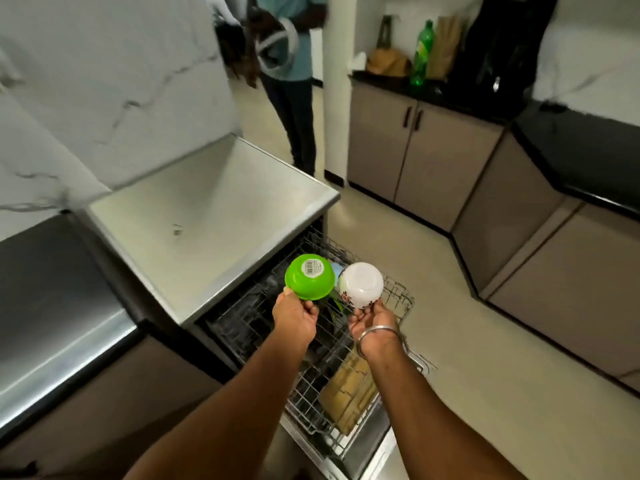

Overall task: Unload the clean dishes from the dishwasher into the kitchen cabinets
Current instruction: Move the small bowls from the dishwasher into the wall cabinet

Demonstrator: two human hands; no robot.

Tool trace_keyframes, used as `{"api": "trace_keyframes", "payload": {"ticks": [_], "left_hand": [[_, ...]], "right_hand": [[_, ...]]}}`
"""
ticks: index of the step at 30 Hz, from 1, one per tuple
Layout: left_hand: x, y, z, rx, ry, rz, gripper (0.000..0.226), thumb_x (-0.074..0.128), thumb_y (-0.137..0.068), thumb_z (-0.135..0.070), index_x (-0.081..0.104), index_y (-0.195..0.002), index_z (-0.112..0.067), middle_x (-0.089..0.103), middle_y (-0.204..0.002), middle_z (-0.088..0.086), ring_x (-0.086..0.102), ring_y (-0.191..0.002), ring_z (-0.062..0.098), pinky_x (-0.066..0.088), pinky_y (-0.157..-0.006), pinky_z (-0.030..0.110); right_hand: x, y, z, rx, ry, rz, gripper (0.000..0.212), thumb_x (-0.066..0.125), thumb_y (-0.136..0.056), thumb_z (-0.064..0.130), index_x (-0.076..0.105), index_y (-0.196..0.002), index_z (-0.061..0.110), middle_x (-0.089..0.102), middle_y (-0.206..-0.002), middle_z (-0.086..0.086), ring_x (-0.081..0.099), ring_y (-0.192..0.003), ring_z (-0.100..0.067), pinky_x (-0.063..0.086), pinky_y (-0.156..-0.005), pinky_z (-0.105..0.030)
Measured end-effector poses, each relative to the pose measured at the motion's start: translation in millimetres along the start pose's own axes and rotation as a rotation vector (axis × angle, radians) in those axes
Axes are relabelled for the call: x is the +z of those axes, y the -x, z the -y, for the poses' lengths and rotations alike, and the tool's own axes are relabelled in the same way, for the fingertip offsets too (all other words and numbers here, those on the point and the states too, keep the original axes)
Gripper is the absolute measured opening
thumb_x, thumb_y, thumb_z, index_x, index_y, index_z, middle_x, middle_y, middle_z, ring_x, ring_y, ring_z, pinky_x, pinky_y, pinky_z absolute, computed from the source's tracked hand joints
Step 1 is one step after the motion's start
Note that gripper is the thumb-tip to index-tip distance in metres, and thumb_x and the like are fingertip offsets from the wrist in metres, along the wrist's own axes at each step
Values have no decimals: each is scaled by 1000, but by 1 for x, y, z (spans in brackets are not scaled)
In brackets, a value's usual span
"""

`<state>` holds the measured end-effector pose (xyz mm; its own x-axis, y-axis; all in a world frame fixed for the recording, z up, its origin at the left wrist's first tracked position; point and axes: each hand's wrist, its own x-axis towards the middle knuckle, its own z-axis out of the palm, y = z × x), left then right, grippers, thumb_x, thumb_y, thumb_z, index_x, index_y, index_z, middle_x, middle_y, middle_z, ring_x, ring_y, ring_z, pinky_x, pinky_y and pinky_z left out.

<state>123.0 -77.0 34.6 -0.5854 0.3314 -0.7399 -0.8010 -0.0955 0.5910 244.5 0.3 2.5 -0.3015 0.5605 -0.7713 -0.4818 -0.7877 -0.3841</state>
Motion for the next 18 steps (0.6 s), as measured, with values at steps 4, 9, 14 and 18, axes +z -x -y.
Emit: {"api": "trace_keyframes", "payload": {"ticks": [4,9,14,18], "left_hand": [[-38,62,-28,77,138,-27,28,40,-111,-32,50,-87,-22,47,-69,1,37,-35,7,32,-39,14],[-100,136,-55,174,302,-30,28,42,-111,-29,49,-85,-23,46,-69,0,36,-31,7,31,-38,13],[-178,205,-92,280,472,-82,24,45,-110,-25,50,-86,-23,48,-70,1,36,-35,8,32,-38,15],[-258,255,-127,401,571,-135,24,45,-108,-22,49,-85,-22,47,-69,1,37,-32,7,31,-37,14]], "right_hand": [[14,60,-14,-10,138,140,24,36,-108,30,51,-127,27,50,-74,1,39,-39,-8,31,-40,-13],[34,151,-43,-11,251,304,24,33,-109,28,56,-104,23,50,-75,-2,39,-33,-8,29,-38,-11],[54,224,-105,65,359,432,27,31,-109,33,51,-93,23,45,-69,-2,36,-40,-11,29,-41,-15],[69,284,-174,157,443,542,34,31,-108,34,50,-84,22,42,-67,-1,34,-37,-11,26,-44,-17]]}}
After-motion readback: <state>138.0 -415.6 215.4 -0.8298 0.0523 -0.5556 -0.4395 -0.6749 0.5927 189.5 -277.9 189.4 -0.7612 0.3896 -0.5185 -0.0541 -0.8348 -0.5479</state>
